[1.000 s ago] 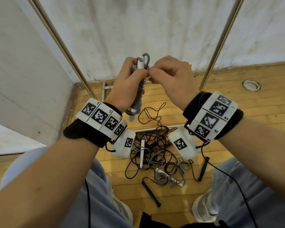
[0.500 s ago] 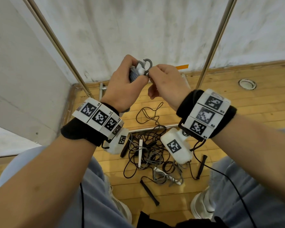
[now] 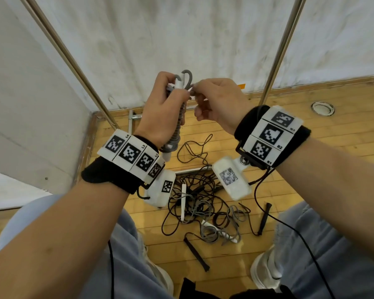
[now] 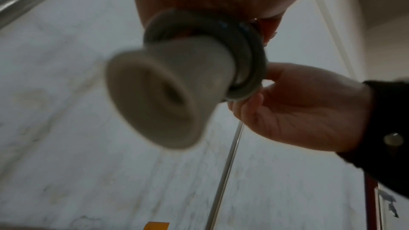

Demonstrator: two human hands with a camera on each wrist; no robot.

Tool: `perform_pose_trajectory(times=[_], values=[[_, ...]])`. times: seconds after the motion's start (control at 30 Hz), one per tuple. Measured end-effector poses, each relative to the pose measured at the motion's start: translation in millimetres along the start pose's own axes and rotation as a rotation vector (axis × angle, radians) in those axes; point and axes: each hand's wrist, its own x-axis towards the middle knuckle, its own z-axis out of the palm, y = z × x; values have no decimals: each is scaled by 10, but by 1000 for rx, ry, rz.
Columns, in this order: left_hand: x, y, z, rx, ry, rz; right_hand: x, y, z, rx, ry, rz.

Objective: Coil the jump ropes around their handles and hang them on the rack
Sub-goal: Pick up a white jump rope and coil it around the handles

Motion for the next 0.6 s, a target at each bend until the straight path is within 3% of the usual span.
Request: perform_pose_trajectory(times=[0.17,0.4,0.6], values=[[-9,-42,13,49,47,38,-49,-33,44,92,15,41],[-34,-66,114,60,-1,29,-28,-18,37,164,52,128],[45,-147,17,14,-65,-52,-1,3,35,133,76,43]])
